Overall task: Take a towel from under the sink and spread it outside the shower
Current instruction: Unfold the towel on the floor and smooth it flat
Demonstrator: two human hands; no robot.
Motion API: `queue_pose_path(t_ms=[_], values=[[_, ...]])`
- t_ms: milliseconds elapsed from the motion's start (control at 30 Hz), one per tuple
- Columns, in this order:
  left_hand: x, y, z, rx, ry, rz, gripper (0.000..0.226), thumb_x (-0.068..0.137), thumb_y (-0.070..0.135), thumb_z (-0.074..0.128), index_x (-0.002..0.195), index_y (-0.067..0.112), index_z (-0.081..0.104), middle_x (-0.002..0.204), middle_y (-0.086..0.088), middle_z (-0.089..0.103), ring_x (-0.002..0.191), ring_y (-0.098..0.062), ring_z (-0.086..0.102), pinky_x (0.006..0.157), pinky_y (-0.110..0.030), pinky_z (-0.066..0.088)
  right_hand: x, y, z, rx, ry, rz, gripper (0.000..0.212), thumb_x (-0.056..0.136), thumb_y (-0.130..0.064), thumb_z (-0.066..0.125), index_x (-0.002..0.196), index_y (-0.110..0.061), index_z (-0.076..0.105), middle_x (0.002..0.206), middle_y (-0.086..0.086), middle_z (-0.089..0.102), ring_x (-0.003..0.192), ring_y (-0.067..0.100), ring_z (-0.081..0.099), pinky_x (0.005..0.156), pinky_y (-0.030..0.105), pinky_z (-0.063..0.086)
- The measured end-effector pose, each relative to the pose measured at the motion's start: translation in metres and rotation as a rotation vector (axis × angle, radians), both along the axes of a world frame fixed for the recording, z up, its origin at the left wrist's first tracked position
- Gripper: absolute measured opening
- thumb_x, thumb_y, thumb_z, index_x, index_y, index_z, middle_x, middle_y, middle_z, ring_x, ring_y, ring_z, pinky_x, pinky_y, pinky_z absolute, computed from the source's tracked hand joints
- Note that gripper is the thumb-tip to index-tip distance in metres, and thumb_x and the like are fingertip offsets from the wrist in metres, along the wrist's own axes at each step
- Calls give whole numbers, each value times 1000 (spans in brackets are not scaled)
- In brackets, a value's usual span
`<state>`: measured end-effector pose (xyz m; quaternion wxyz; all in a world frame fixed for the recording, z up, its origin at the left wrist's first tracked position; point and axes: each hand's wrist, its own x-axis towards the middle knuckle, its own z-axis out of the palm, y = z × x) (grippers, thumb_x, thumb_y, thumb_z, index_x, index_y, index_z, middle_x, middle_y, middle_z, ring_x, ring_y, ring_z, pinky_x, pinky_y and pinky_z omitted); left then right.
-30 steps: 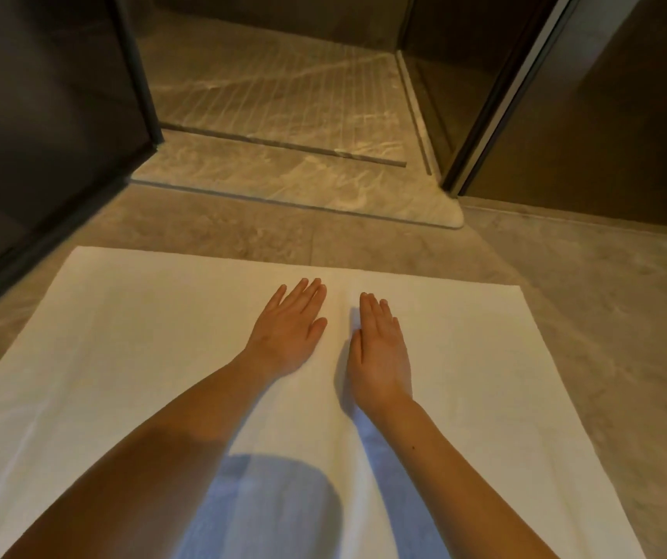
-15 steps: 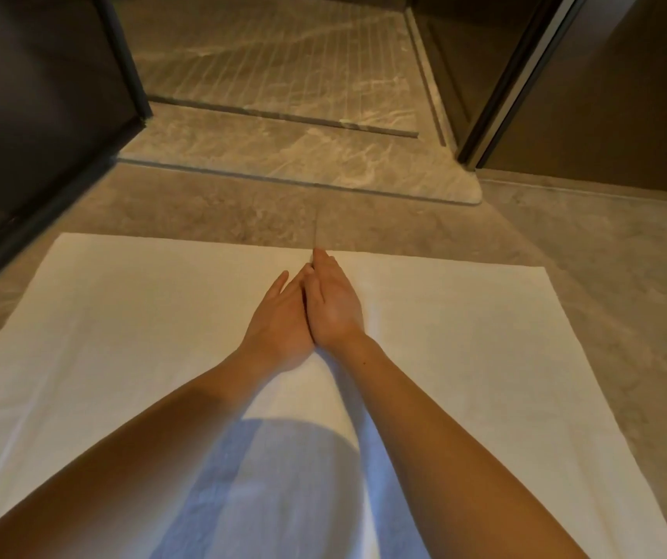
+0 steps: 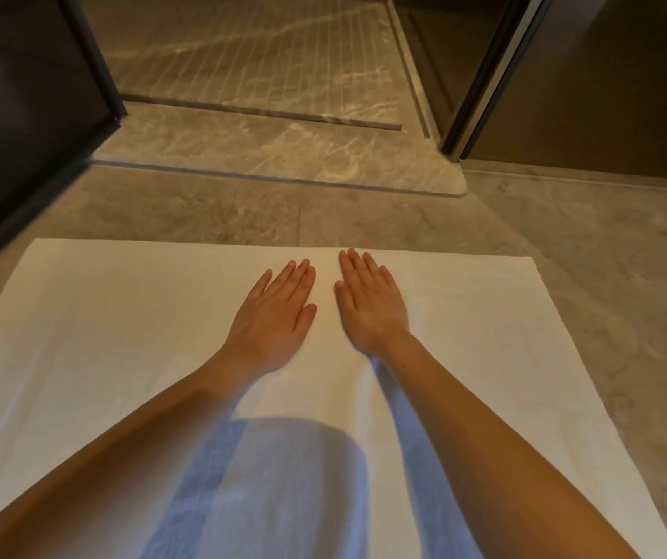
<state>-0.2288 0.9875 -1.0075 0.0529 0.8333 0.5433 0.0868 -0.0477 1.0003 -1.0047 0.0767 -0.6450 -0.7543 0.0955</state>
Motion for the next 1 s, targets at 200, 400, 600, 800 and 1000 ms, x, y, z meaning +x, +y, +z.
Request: queue_pose_path(t_ms=[200, 400, 600, 800, 1000], values=[[-1, 0, 2, -30, -17, 8, 59, 101, 39, 15, 155, 17, 3, 162, 4, -2, 148, -9, -7, 119, -31, -7, 66, -3, 0, 6, -37, -114, 55, 103, -38, 15, 156, -24, 8, 163, -6, 7, 149, 12, 2, 120, 32, 0], [-1, -1, 1, -43, -16, 3, 60, 100, 40, 13, 155, 17, 3, 162, 4, -3, 148, -8, -7, 119, -31, -7, 135, -16, 6, -18, -63, -286, 55, 104, -35, 16, 156, -21, 9, 163, -4, 7, 150, 15, 4, 120, 35, 2], [-1, -1, 2, -53, -6, 6, 59, 101, 40, 13, 155, 19, 3, 163, 5, -1, 148, -8, -6, 119, -31, -6, 140, -18, 16, -103, -103, -319, 55, 104, -34, 13, 156, -18, 3, 164, -1, 0, 150, 17, -1, 122, 38, 2], [3, -5, 12, -100, 37, 42, 59, 102, 40, 12, 155, 18, 0, 163, 3, -4, 148, -11, -8, 120, -37, -6, 84, -30, 41, -16, 197, -467, 53, 106, -28, 21, 154, -10, 15, 163, 7, 13, 149, 21, 10, 121, 33, 8], [-11, -74, 18, 20, -36, 23, 60, 98, 44, 15, 154, 21, 14, 162, 4, 10, 149, -13, 1, 120, -38, -4, -35, -90, 41, 92, 890, -358, 43, 105, -26, 33, 146, -17, 41, 152, 0, 40, 139, 10, 35, 114, 20, 24]])
